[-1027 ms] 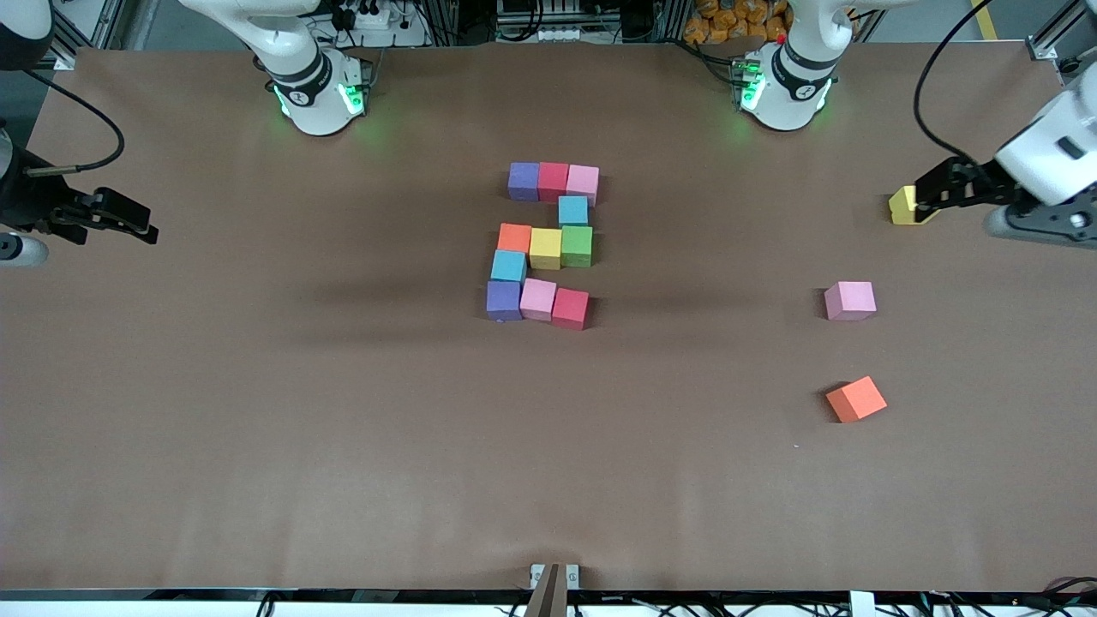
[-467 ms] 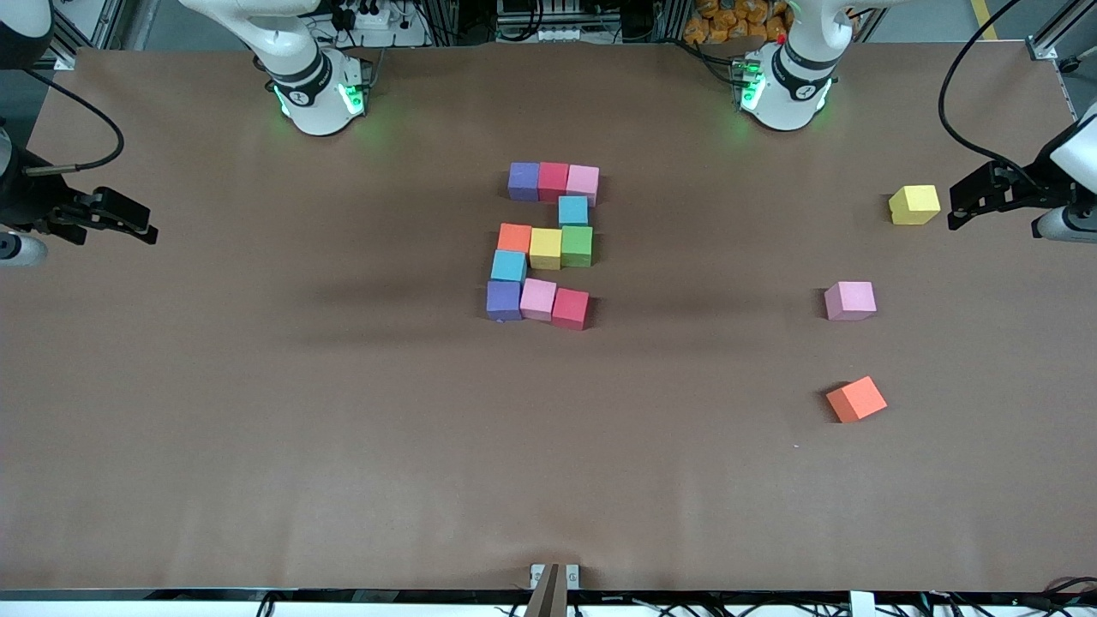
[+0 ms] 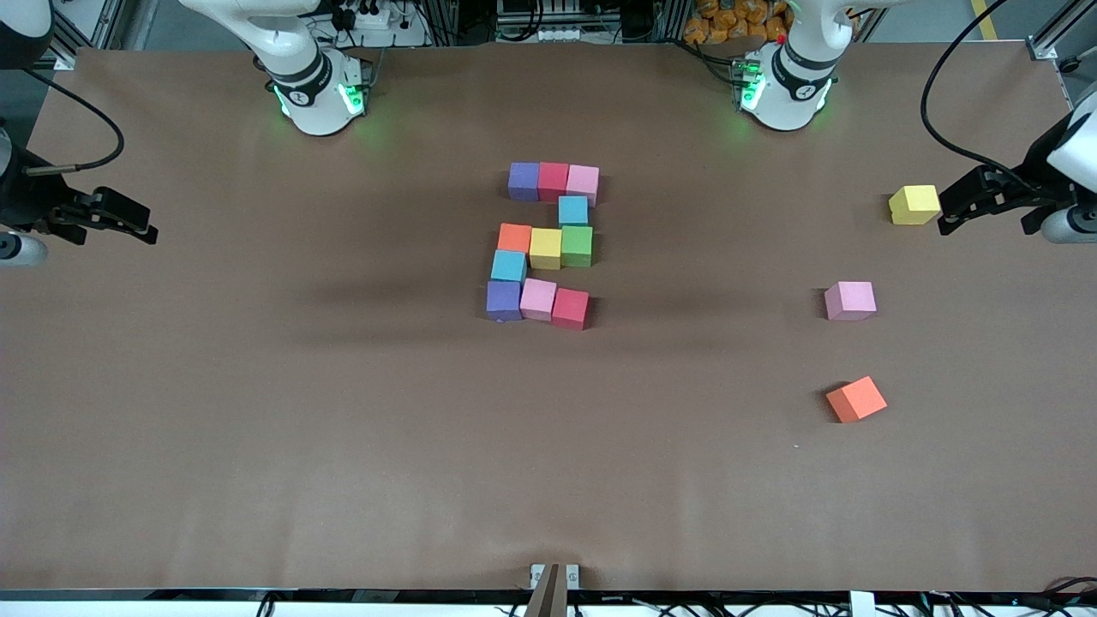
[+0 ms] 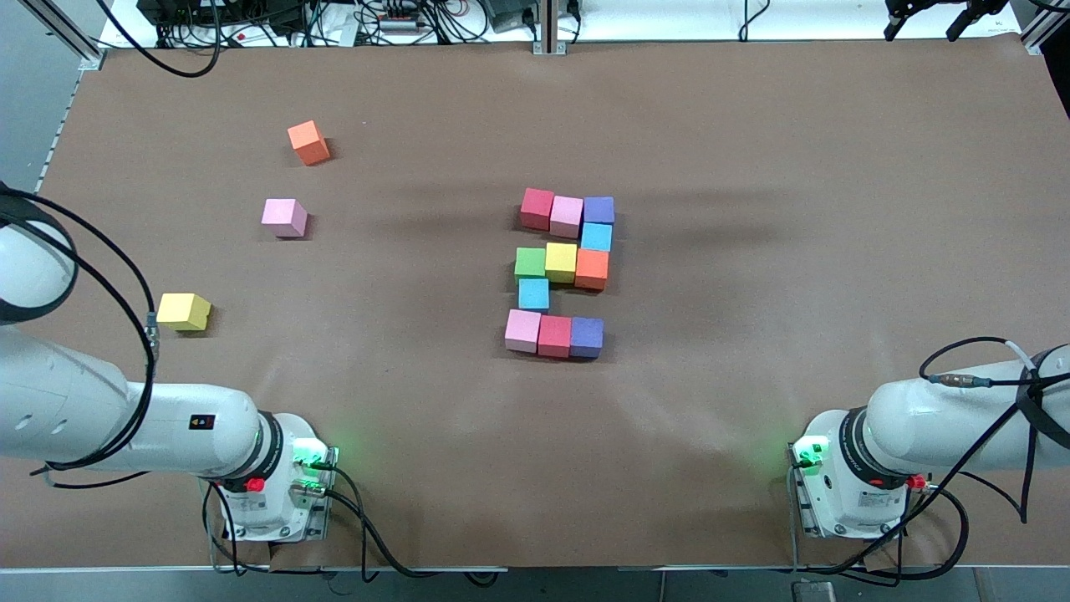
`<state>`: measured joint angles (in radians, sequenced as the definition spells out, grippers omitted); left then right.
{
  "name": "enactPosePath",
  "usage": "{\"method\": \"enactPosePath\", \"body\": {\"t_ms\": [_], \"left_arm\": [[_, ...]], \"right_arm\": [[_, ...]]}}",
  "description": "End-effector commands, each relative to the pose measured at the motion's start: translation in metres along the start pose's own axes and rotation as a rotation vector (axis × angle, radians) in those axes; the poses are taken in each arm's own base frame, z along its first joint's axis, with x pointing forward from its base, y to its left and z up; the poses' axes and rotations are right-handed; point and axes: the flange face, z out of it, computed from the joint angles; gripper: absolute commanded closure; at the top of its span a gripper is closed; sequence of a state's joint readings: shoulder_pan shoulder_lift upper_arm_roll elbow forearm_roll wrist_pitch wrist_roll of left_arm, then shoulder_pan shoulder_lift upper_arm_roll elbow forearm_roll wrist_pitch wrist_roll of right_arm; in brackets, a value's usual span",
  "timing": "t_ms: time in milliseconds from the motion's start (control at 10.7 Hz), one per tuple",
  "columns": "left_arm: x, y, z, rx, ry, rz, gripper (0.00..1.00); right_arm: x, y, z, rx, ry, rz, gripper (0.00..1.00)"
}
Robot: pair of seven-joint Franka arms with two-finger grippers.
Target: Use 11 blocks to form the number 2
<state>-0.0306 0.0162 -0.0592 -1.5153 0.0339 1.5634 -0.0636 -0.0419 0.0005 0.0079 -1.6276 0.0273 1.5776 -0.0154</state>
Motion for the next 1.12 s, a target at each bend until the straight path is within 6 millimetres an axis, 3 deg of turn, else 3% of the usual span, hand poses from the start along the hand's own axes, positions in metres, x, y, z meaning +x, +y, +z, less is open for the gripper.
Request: {"method": "enactPosePath", "body": {"t_ms": [0, 1027], "left_arm": [[0.0022, 0.0082, -0.0071, -0.014, 0.007, -0.007, 0.00], [-0.0026, 0.0099, -0.0026, -0.043, -0.036, -0.003, 0.00]], "right_arm": [[-0.0015, 0.0001, -0.0064, 0.003, 0.008, -0.002, 0.00], [-0.0015, -0.0016, -0.0064, 0.003, 0.008, -0.005, 0.00]]}}
